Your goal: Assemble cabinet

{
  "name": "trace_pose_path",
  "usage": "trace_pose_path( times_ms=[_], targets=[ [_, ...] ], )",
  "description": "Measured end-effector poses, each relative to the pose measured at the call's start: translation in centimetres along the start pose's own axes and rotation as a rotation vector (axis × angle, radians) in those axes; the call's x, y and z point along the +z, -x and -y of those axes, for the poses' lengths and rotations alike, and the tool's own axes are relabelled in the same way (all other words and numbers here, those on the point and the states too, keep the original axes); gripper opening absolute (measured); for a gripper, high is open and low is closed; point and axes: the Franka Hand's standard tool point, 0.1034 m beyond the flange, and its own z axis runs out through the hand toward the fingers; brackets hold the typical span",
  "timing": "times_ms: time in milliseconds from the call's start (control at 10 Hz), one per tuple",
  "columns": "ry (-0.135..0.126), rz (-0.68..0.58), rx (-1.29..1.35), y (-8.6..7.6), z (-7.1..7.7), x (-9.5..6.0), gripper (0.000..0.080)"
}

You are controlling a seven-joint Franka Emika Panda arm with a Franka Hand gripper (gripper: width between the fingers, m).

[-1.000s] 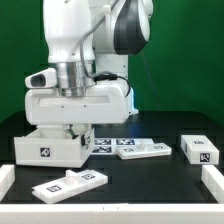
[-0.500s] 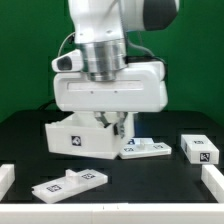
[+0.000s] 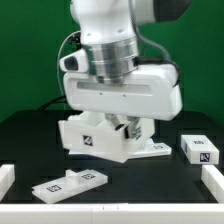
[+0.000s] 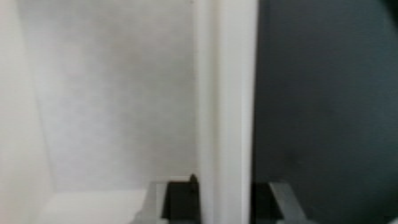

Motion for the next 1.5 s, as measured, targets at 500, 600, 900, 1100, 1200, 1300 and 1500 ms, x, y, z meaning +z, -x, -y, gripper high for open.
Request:
trace_pose_path(
  times_ms=[500,600,900,1100,1200,1300,1500],
  targets=[
    [-0.001,0.009,0.222,-3.5,5.8,-0.4,0.0088],
    [0.001,0.011,0.218,-3.5,5.8,-0.2,0.0089],
    [0.014,0.017,0.309,-3.3,6.1,0.5,0.0089],
    [0.023,0.013,0.423,-3.3,7.6,1.7,0.0089],
    [0.023,0.013,0.399,-3.3,7.6,1.7,0.0089],
    [0.023,0.013,0.398,-3.3,7.5,1.8,0.0089],
    [0.025,0.014,0.394,-3.2,7.6,1.9,0.0089]
  ],
)
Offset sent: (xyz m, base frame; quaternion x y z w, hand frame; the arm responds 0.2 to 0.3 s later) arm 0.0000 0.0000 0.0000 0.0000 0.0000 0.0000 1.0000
